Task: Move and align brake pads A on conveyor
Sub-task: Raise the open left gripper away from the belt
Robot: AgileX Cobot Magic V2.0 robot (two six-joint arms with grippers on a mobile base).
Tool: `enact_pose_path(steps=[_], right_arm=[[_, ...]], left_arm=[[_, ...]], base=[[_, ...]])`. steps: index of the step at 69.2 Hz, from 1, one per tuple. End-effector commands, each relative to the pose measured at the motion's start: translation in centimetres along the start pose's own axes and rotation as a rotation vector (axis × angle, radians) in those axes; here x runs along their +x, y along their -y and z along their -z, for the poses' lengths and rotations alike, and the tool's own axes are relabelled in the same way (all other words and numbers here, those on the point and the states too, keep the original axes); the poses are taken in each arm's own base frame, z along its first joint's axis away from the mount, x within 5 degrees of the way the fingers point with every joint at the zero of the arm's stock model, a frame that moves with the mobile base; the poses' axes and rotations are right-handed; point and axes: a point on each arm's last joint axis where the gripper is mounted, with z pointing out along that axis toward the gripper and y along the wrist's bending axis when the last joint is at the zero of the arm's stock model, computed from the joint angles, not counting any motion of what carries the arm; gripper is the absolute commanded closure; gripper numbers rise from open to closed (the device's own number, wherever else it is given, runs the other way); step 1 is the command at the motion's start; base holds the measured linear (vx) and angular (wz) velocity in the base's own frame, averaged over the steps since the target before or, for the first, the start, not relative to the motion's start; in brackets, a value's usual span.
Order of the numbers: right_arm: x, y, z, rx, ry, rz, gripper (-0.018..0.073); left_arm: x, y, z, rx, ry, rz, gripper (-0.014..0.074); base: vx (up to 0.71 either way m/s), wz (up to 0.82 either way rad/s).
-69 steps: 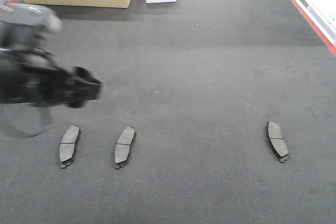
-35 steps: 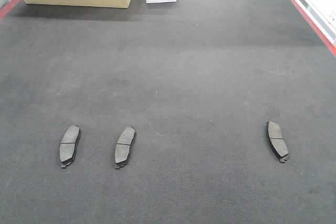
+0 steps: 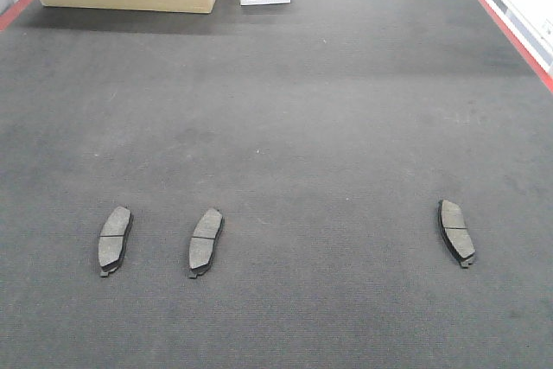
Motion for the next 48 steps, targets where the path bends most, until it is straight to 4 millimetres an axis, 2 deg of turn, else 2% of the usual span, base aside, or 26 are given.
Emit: enact_pose_path(steps=[1, 22, 32, 42, 48], right_arm=[[-1.9, 0.3, 0.2, 0.027, 0.126, 0.013, 0.0564], [-1.9, 0.3, 0.2, 0.024, 0.12, -0.005, 0.0564], [-2.8, 0.3, -0.5, 0.014, 0.084, -0.029, 0.0561], [-4.5, 0.4, -2.8, -0.02, -0.069, -0.078, 0.0557], [-5.1, 0.2, -5.2, -0.049, -0.203, -0.127, 0.0555]], left_arm=[[-0.6, 0.0, 0.6, 0.01, 0.093, 0.0, 0.0073], [0.0, 0.0, 0.4, 0.003, 0.077, -0.009, 0.0073], [0.0, 0.0, 0.4, 0.003, 0.076, -0.008, 0.0073], [0.0, 0.0, 0.4, 0.003, 0.076, -0.008, 0.0073], [0.0, 0.0, 0.4, 0.003, 0.076, -0.008, 0.0073]], base=[[0.0, 0.0], [0.0, 0.0], [0.0, 0.0], [0.0, 0.0], [0.0, 0.0]])
